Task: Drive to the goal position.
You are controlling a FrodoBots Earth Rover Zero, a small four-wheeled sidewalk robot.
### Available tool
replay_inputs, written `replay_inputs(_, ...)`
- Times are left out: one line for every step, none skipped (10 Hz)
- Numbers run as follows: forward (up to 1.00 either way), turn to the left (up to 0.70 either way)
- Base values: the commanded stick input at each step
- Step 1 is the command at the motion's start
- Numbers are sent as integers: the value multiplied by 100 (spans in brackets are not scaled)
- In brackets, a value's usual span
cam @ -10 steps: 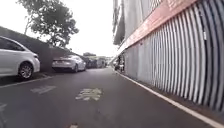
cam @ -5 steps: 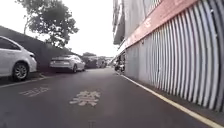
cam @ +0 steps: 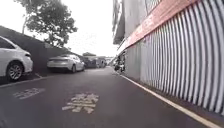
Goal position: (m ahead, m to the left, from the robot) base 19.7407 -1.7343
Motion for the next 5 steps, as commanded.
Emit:
replay_inputs(45,27)
replay_inputs(45,27)
replay_inputs(45,27)
replay_inputs(45,13)
replay_inputs(45,0)
